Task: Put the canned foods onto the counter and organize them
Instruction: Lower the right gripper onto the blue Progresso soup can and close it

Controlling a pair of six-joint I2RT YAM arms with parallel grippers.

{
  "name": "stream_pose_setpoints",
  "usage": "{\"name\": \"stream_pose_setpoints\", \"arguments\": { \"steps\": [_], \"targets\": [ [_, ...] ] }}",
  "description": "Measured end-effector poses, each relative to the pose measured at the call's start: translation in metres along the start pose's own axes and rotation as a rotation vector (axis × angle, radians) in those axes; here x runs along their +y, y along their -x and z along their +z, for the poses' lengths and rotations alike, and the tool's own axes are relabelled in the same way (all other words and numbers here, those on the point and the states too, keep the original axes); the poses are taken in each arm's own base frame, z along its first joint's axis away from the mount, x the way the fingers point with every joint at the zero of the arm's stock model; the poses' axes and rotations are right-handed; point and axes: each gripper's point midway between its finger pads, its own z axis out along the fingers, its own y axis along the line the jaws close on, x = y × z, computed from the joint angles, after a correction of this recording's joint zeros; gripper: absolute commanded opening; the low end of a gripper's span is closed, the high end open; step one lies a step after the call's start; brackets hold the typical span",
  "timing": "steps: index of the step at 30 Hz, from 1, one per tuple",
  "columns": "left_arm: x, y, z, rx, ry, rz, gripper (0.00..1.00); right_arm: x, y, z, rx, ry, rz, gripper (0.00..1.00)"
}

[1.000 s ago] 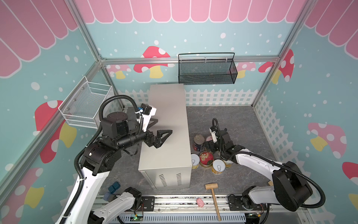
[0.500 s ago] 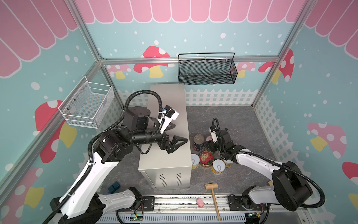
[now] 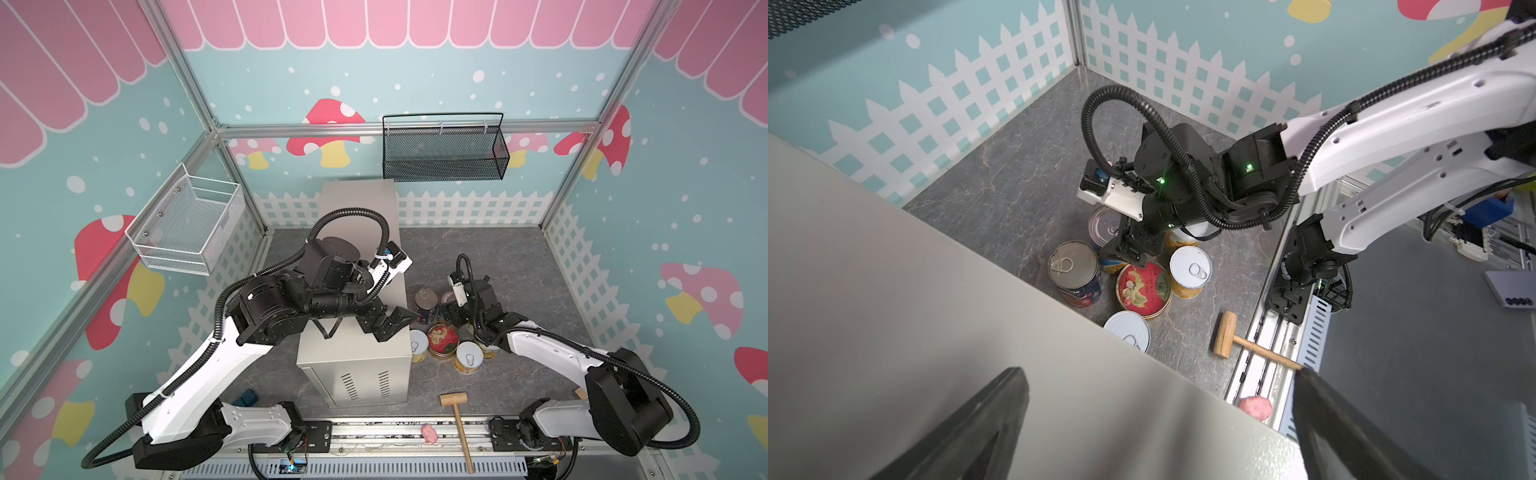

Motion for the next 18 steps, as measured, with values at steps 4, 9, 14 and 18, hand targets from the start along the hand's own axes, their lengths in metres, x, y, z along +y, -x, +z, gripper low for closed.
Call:
{"name": "stream_pose_setpoints", "arguments": {
  "steps": [4, 9, 14, 18],
  "targets": [
    [0.003, 0.000, -0.005, -0.008, 0.020, 0.002, 1.00, -0.002, -0.004, -0.007, 0.022, -0.005, -0.028, 0.67],
    [0.004, -0.002, -0.016, -0.027, 0.039, 0.005, 1.00, -0.003, 0.000, -0.022, 0.047, -0.003, -0.056, 0.67],
    [0.008, -0.004, -0.027, -0.049, 0.070, 0.007, 1.00, -0.003, 0.037, -0.046, 0.002, 0.006, -0.087, 0.66],
    [0.017, -0.005, -0.035, -0.062, 0.131, 0.010, 1.00, -0.001, 0.082, -0.069, -0.070, 0.022, -0.114, 0.66]
  ]
}}
